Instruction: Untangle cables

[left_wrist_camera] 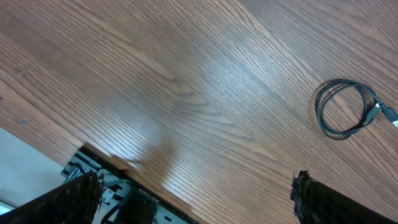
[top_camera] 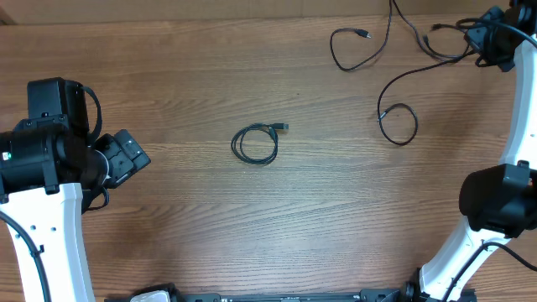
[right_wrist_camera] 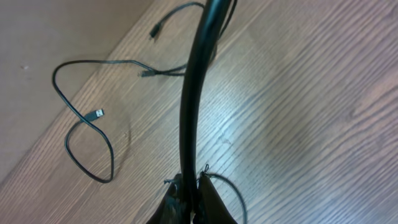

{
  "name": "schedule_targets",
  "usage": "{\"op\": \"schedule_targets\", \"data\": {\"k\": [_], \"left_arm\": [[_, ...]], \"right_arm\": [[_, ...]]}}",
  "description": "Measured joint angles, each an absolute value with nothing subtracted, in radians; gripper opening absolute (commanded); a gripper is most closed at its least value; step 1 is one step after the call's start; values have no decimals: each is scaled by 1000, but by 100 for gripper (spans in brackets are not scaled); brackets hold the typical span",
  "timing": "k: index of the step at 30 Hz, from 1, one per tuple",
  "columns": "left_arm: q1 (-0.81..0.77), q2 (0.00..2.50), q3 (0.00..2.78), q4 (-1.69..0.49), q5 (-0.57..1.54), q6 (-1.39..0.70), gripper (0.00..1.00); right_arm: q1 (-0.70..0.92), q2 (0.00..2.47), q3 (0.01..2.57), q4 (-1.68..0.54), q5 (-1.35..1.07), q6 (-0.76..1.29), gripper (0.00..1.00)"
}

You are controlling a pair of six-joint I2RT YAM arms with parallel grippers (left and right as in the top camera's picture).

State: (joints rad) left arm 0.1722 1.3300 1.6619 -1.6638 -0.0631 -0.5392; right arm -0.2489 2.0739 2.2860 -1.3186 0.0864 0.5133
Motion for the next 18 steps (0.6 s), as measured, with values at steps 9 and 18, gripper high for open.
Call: {"op": "schedule_targets", "data": {"k": [9,18], "left_arm": [[172,1330,1662,-1664,-62,-539,100],[172,1330,1662,-1662,-33,-494,100]], "right_arm": [[-248,2074,2283,-1360,115,621,4],[-247,2072,2283,-1208,117,606,4]]}}
